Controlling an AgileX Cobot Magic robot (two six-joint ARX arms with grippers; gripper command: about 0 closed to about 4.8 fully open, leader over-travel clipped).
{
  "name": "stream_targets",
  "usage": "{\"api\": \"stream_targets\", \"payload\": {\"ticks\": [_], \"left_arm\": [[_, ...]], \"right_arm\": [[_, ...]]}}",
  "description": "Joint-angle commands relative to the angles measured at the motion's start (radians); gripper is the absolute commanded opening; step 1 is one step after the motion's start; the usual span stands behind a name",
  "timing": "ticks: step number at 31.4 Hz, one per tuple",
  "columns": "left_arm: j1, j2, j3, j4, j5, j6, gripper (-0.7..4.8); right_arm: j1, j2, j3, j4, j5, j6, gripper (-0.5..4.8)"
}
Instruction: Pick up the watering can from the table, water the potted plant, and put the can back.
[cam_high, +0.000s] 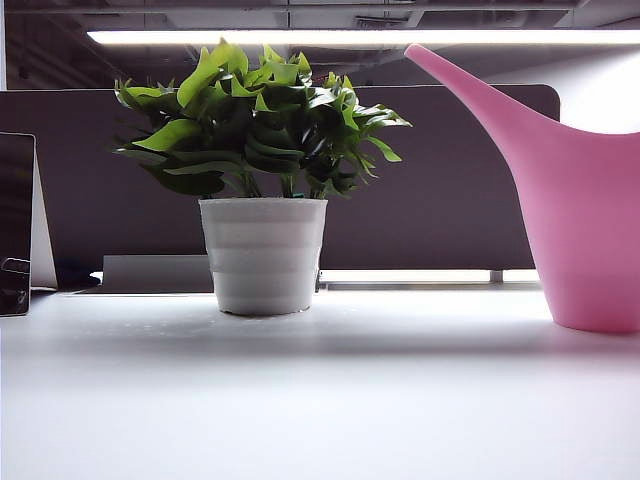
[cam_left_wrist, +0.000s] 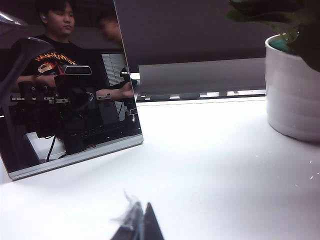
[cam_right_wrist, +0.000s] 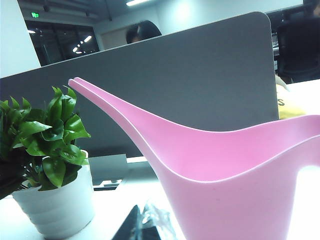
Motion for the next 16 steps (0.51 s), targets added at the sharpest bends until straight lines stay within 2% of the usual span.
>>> {"api": "stream_targets", "payload": {"ticks": [1, 16], "left_arm": [[0.0, 0.001, 0.001, 0.012, 0.002, 0.0, -0.05], [0.0, 0.001, 0.001, 0.013, 0.002, 0.0, -0.05]], "right_arm": [[0.0, -0.006, 0.003, 0.007, -0.002, -0.003, -0.06], [0.0, -0.006, 0.002, -0.026, -0.001, -0.003, -0.06]]}}
